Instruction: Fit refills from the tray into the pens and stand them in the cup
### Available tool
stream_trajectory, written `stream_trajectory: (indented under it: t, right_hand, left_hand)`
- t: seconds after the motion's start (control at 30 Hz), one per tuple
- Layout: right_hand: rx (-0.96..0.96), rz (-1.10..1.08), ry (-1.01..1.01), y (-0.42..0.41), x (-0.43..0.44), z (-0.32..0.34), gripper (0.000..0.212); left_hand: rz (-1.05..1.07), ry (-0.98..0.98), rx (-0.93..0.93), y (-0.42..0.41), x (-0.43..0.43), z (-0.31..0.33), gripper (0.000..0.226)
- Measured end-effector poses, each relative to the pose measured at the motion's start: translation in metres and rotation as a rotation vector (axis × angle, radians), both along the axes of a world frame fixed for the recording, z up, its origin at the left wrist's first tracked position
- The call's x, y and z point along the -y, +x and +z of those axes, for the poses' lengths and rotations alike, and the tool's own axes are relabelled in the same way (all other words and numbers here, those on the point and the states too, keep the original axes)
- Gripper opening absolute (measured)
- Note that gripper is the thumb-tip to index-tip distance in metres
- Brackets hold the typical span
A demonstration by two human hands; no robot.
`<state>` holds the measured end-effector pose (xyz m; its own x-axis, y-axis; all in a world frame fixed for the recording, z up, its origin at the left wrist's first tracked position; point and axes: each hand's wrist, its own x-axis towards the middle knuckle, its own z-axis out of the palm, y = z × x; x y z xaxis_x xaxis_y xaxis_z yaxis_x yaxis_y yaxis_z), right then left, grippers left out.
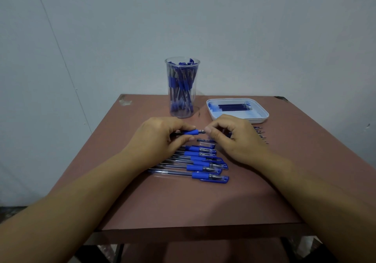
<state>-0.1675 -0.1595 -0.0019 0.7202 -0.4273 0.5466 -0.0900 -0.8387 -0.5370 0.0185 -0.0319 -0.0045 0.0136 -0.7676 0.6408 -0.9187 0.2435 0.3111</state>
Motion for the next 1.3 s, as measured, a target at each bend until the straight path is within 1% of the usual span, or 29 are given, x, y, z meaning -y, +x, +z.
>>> stream_trajectory:
  t: [0.07,0.17,0.3,0.4,0.43,0.53,0.67,0.77,0.83,0.9,1.03,1.1,1.2,1.3]
  right_hand:
    - [-0.013,0.002,-0.037,0.002,0.0,0.0,0.003]
    - [-0.009,0.025,-0.025,0.0,-0.002,0.0,0.015]
    - [0.0,-0.001,0.027,0.001,-0.004,0.001,0.028]
    - [-0.022,-0.025,0.024,0.004,-0.003,-0.001,0.039]
    - [-0.032,-0.031,0.014,0.005,-0.003,-0.001,0.036]
    - [-0.026,-0.017,0.031,0.004,-0.002,-0.002,0.017]
    - [0.014,0.003,0.105,0.004,-0.007,0.001,0.027]
    - [0.008,-0.028,0.064,0.006,-0.006,0.001,0.031]
    - [-0.01,-0.045,0.022,0.006,-0.004,0.0,0.02]
    - [-0.019,-0.043,0.023,0.006,-0.003,-0.001,0.009]
    - [0.012,-0.028,0.106,0.006,-0.007,0.001,0.02]
    - [0.002,-0.063,0.109,0.007,-0.007,0.002,0.024]
    - [-0.018,-0.072,0.071,0.009,-0.006,0.001,0.017]
    - [-0.001,-0.051,0.094,0.01,-0.006,0.002,0.006]
  left_hand:
    - [0.006,0.011,0.007,0.001,0.0,0.0,0.033]
    - [0.011,0.003,-0.003,0.003,0.001,-0.001,0.026]
    - [0.01,-0.003,-0.002,0.004,0.003,-0.002,0.024]
    - [0.007,-0.013,-0.001,0.004,0.003,-0.001,0.024]
    - [0.006,-0.014,-0.003,0.004,0.003,-0.002,0.024]
    - [0.014,-0.013,-0.006,0.007,0.004,-0.002,0.023]
    - [0.023,-0.018,0.006,0.008,0.004,-0.002,0.024]
    - [0.02,-0.017,0.016,0.007,0.004,-0.002,0.025]
    - [0.024,-0.008,0.026,0.008,0.004,-0.002,0.025]
    - [0.028,0.002,0.024,0.009,0.005,-0.002,0.025]
    - [0.025,0.002,0.016,0.009,0.005,-0.001,0.026]
    - [0.026,0.001,0.012,0.009,0.005,-0.001,0.025]
    - [0.037,0.022,0.004,0.01,0.005,-0.001,0.024]
    - [0.056,0.036,-0.023,0.012,0.004,0.001,0.023]
